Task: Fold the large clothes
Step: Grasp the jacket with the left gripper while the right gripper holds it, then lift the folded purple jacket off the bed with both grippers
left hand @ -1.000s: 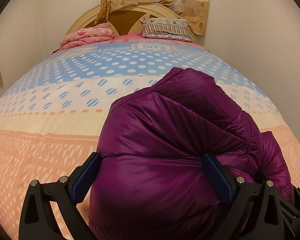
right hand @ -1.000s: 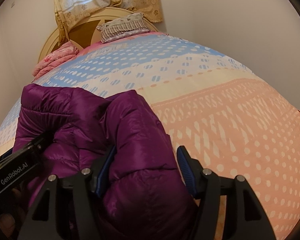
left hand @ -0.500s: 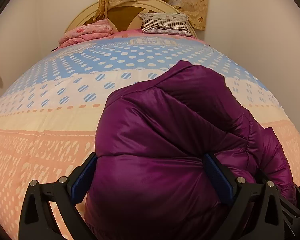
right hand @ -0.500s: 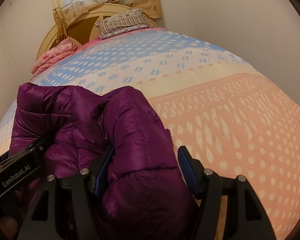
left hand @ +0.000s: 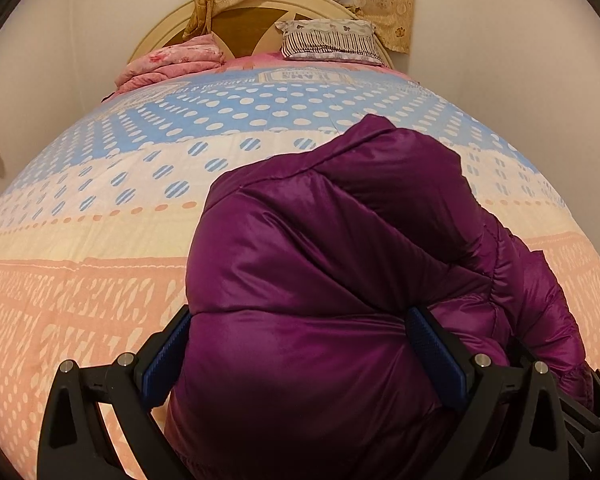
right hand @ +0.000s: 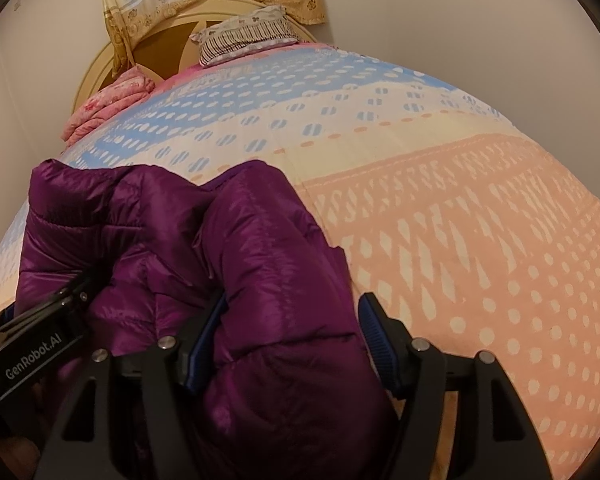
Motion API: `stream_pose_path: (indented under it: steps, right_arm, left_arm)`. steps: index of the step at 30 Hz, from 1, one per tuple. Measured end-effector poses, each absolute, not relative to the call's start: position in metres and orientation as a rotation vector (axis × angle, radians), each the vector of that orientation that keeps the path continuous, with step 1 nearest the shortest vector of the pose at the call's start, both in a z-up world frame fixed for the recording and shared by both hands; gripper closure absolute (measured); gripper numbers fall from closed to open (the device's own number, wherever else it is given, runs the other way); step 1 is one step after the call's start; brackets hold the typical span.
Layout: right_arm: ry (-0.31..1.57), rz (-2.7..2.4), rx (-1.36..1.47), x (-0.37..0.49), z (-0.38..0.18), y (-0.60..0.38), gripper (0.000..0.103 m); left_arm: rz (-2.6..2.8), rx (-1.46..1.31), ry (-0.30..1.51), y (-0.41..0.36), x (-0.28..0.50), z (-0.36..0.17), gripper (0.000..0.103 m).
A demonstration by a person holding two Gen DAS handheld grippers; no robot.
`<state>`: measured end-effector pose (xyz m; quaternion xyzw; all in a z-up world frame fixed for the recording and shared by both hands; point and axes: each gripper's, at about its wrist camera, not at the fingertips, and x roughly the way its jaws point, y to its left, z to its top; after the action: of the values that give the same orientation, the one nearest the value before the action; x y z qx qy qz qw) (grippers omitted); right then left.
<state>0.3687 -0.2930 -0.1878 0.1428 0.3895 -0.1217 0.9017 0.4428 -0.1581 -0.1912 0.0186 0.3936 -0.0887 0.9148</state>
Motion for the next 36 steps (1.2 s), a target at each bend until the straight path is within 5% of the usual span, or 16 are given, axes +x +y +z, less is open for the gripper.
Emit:
stream_pose_path:
  steps: [6,10,16,36]
  right_arm:
    - [0.764,-0.225,0.262,0.360,-0.156,-0.291,0.035]
    - [0.631,-0.218,0.249,0.361,-0.109,-0.287,0.034]
    - [0.729,-0.213,0.277,0.413,-0.148,-0.287,0.063]
    - [0.808,-0.214,0.334,0.420,-0.191,-0.307,0.064]
  left_arm:
    - [-0.215,-0.007,0.862,-0.146,0.443,-0.176,0.001]
    - [-0.206,-0.064,0.725,-0.126,0.439,-0.138,0.001]
    - [-0.116,-0.088,0.740,-0.121,0.478,-0.151,0.001]
    - [-0.135,-0.094,0.879,-0.135,0.488,-0.197,0.001]
